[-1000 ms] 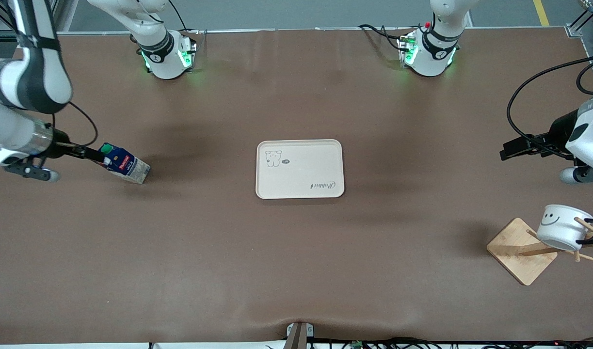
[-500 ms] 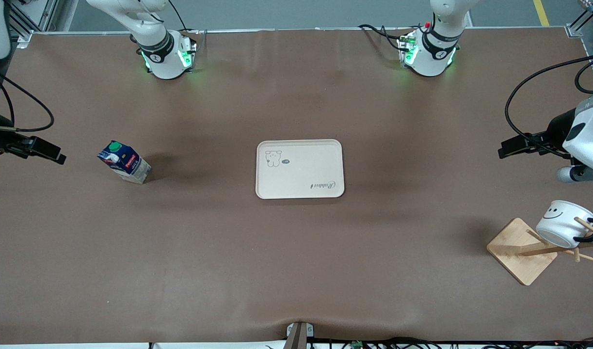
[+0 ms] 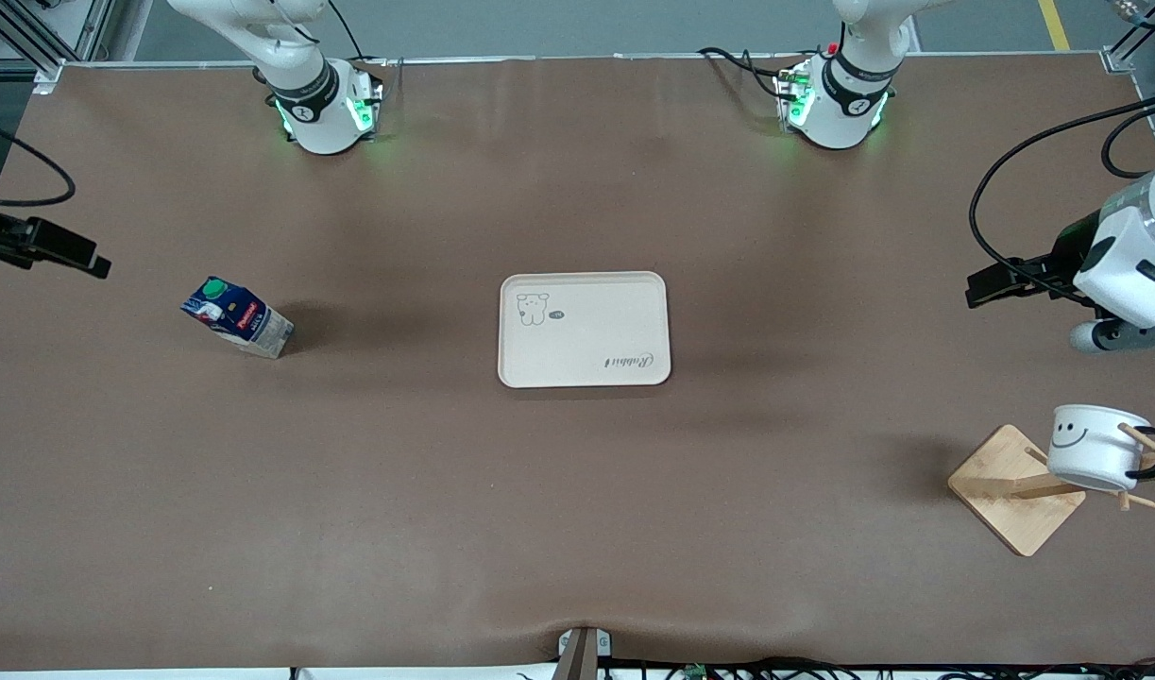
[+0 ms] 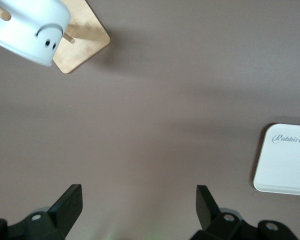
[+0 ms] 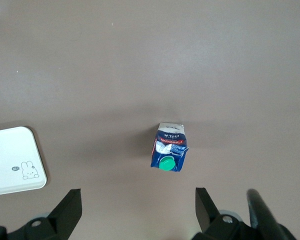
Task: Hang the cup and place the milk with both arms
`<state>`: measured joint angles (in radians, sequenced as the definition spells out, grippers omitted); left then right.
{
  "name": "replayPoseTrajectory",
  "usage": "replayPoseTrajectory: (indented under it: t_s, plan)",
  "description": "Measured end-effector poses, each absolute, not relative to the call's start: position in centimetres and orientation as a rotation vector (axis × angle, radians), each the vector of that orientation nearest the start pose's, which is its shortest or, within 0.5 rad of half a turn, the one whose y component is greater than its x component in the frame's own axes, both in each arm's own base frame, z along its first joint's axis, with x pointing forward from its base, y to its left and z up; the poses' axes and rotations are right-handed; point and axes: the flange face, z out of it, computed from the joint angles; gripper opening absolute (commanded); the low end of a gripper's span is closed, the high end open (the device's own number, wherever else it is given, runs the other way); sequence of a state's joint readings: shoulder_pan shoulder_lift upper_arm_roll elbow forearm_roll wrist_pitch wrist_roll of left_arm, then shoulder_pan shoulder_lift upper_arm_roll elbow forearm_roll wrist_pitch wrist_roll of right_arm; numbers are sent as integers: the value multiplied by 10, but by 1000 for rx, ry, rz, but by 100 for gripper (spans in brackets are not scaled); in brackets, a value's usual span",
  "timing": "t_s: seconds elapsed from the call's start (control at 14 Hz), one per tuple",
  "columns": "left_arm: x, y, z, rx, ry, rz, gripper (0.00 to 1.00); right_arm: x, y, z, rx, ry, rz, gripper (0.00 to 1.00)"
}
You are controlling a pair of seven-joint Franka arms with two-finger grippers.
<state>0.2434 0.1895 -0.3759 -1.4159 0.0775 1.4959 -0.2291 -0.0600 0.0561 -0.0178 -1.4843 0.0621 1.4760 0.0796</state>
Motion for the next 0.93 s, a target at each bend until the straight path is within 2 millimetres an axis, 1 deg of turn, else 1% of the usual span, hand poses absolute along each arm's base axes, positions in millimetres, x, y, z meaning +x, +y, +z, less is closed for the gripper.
replayPoseTrajectory:
  t_s: [0.07,0.21,0.29,0.5,0.64,0.79,0.93]
  plan:
    - [596,-50,592,-3101,-179,134,100,559,-35,628,-3071,232,68,100]
    - [591,-48,601,-3088,-280,112,100,550,-32,627,-3072,213,32,100]
    - [587,-51,607,-3086,-304,101,100,546,-32,627,-3075,204,10,100]
    - [569,-65,626,-3074,-304,56,100,545,-39,639,-3149,91,-61,100]
    - [559,-66,637,-3082,-312,32,100,544,-40,641,-3162,65,-61,100]
    - [552,-61,641,-3119,-296,41,100,543,-45,641,-3165,76,-54,100]
    - [547,-60,639,-3130,-260,56,100,543,-49,642,-3164,78,-59,100]
